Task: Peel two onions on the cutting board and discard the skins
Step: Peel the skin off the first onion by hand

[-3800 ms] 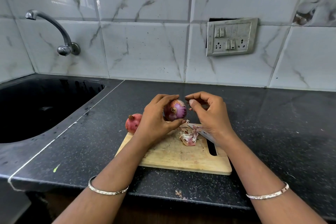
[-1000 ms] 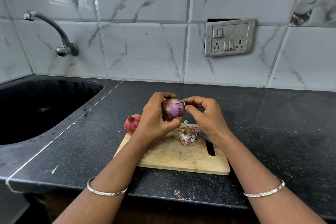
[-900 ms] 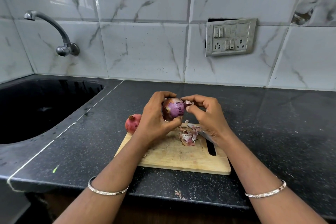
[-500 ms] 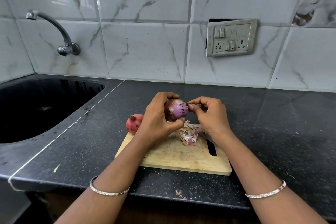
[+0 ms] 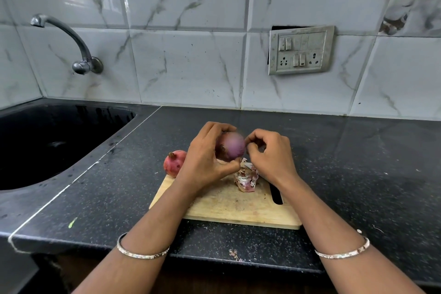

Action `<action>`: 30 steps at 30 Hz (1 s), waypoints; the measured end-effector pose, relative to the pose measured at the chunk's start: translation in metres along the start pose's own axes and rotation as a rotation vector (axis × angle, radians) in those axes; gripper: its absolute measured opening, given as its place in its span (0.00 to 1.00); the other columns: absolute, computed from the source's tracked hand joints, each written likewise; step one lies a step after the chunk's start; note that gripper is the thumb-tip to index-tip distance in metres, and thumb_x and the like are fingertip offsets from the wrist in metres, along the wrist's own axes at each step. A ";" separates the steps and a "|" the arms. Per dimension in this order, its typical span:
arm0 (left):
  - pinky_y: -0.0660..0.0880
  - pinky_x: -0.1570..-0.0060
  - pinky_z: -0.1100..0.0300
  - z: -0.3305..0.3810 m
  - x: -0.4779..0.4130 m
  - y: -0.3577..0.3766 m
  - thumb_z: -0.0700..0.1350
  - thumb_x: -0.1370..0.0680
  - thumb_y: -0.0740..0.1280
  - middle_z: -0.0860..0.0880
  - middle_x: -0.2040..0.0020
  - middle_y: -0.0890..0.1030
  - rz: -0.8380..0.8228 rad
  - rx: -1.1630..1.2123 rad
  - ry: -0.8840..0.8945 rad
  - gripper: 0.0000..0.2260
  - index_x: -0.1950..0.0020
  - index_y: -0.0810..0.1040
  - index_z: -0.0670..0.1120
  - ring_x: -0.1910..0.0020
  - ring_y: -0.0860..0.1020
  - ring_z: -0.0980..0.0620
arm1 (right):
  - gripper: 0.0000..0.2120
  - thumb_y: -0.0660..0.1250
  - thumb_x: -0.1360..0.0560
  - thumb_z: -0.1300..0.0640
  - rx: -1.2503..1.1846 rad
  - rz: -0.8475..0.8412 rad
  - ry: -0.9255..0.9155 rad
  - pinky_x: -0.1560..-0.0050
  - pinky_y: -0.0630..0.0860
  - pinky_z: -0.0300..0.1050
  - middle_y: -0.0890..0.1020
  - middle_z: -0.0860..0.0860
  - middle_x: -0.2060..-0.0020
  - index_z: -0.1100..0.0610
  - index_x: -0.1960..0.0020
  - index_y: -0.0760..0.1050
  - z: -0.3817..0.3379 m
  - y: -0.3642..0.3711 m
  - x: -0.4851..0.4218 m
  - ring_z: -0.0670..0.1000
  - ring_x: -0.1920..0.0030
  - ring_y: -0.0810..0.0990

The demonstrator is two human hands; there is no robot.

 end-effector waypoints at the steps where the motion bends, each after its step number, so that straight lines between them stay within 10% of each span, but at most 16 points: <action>1: 0.72 0.45 0.71 -0.001 0.000 0.000 0.53 0.34 0.73 0.53 0.43 0.77 -0.003 -0.006 -0.002 0.26 0.38 0.78 0.47 0.46 0.77 0.60 | 0.07 0.67 0.27 0.60 -0.029 0.007 -0.003 0.59 0.79 0.50 0.83 0.44 0.68 0.50 0.58 0.83 -0.002 0.000 0.000 0.45 0.64 0.81; 11: 0.69 0.44 0.75 -0.007 0.003 0.001 0.54 0.35 0.73 0.54 0.41 0.74 -0.066 -0.067 -0.060 0.30 0.33 0.79 0.49 0.44 0.75 0.60 | 0.09 0.75 0.25 0.55 -0.154 0.085 -0.231 0.50 0.82 0.43 0.86 0.45 0.53 0.54 0.46 0.85 -0.014 -0.005 0.001 0.42 0.53 0.84; 30: 0.68 0.44 0.76 -0.004 0.003 -0.001 0.56 0.35 0.71 0.54 0.41 0.80 -0.071 -0.097 -0.050 0.30 0.35 0.79 0.47 0.45 0.78 0.59 | 0.03 0.74 0.24 0.60 -0.155 0.099 -0.255 0.58 0.80 0.41 0.87 0.47 0.62 0.56 0.53 0.87 -0.010 -0.004 0.001 0.42 0.60 0.84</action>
Point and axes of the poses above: each hand's wrist, its own x-axis away from the middle knuckle, its own y-axis out of the palm, z = x × y, the point moved 4 cm from there along -x, towards the middle knuckle
